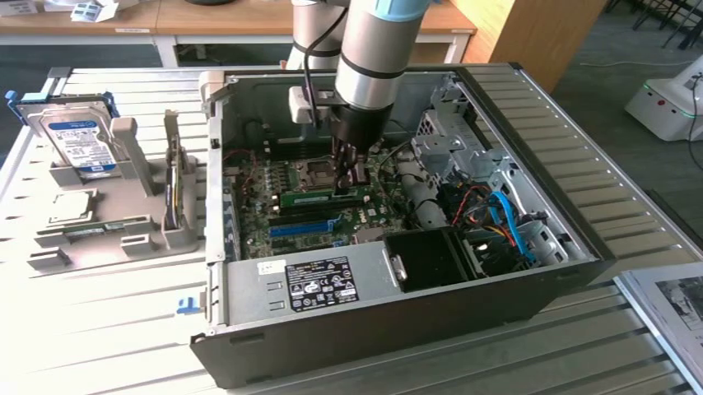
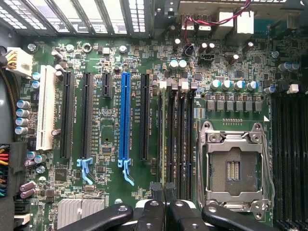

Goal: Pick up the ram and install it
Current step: 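Insert the ram into the slot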

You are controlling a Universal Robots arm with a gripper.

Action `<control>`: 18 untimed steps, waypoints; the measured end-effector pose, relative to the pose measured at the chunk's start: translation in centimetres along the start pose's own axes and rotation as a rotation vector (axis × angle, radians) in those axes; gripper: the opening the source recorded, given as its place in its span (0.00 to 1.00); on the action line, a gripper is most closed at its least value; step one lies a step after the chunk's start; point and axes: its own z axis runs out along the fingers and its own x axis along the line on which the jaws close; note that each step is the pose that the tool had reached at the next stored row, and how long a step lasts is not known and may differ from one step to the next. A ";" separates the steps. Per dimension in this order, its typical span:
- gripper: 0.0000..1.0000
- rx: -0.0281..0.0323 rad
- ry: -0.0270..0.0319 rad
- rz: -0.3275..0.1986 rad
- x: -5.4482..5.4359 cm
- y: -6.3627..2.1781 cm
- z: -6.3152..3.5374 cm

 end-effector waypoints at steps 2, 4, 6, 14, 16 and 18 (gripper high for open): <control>0.11 0.0005 0.0000 0.000 0.0 0.01 0.00; 0.11 0.0015 0.0000 -0.001 0.0 0.01 0.00; 0.11 0.0020 0.0000 -0.001 0.0 0.02 0.00; 0.11 0.0056 0.0000 -0.001 0.0 0.12 0.01; 0.11 0.0077 0.0001 -0.002 0.0 0.17 0.01; 0.11 0.0094 0.0001 -0.002 0.0 0.21 0.02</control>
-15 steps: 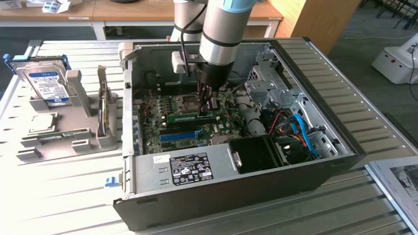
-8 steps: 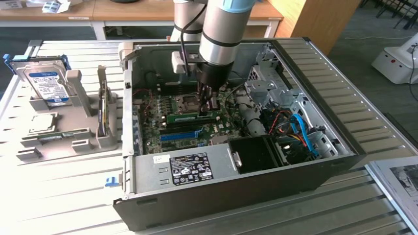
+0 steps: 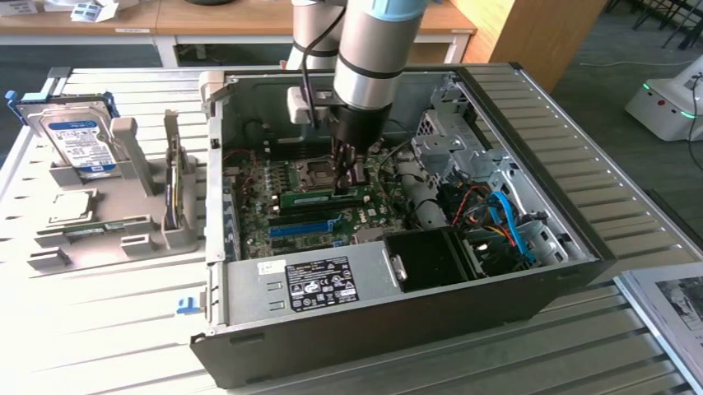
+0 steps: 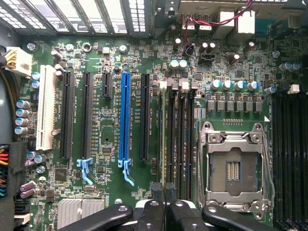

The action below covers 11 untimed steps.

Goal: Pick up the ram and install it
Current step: 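Insert the ram into the slot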

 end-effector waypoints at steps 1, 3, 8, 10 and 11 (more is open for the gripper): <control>0.11 0.0011 0.0000 0.000 0.0 0.02 0.00; 0.11 0.0036 0.0000 -0.001 0.0 0.06 0.01; 0.11 0.0114 0.0002 -0.002 0.0 0.18 0.01; 0.11 0.0149 0.0002 -0.003 0.0 0.23 0.02; 0.11 0.0164 0.0001 -0.003 0.0 0.24 0.02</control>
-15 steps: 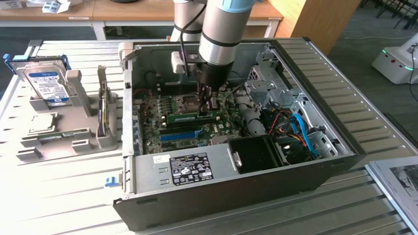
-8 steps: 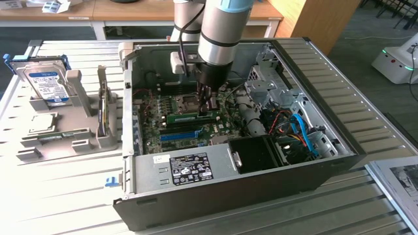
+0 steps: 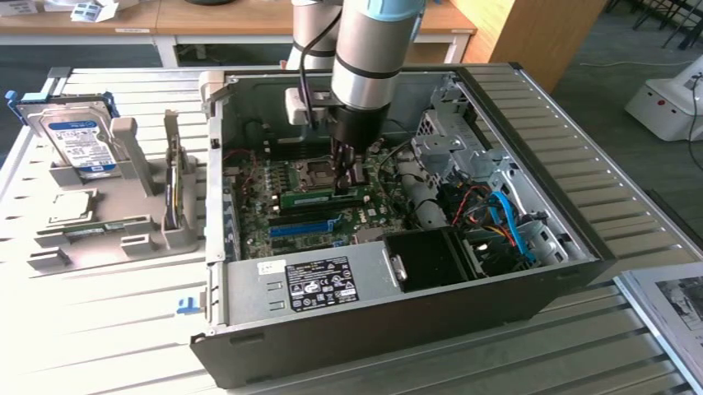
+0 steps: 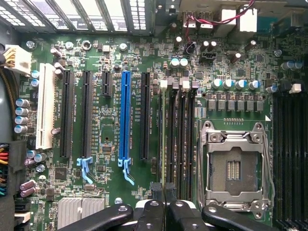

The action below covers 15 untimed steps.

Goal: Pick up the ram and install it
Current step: 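Insert the ram into the slot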

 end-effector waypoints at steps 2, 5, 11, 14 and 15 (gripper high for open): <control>0.11 0.0012 0.0000 0.000 0.0 0.01 0.00; 0.11 0.0018 0.0000 0.000 0.0 0.07 0.00; 0.11 0.0018 0.0000 0.002 0.0 0.08 0.00; 0.11 0.0018 -0.0001 0.002 0.0 0.08 0.00; 0.11 0.0018 0.0000 0.003 0.0 0.08 0.00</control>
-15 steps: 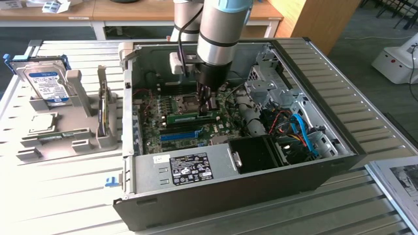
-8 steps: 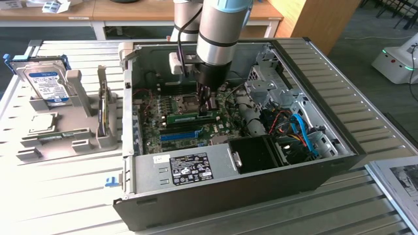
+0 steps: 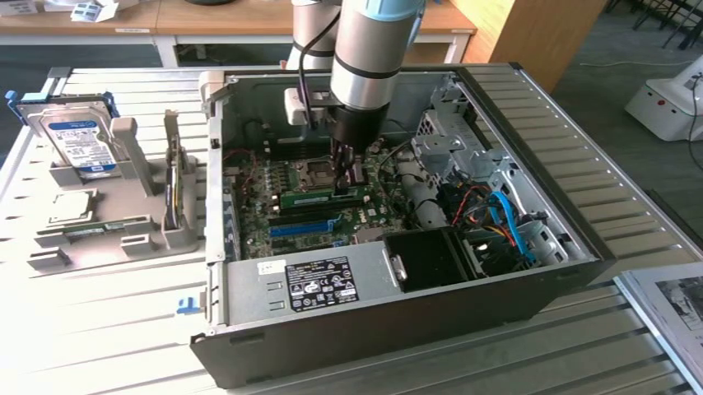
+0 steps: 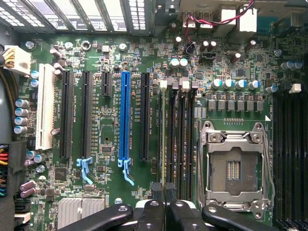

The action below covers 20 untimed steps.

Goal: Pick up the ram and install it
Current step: 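Insert the ram into the slot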

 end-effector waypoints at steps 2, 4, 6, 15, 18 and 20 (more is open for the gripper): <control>0.11 0.0001 -0.0001 0.001 0.0 0.00 0.00; 0.11 0.0001 -0.0002 0.003 0.0 0.00 0.00; 0.11 0.0001 -0.0002 0.004 0.0 0.00 0.00; 0.11 0.0002 -0.0006 0.009 0.0 0.00 0.01; 0.11 0.0001 -0.0005 0.009 0.0 0.00 0.13; 0.11 0.0001 -0.0003 0.009 0.0 -0.01 0.21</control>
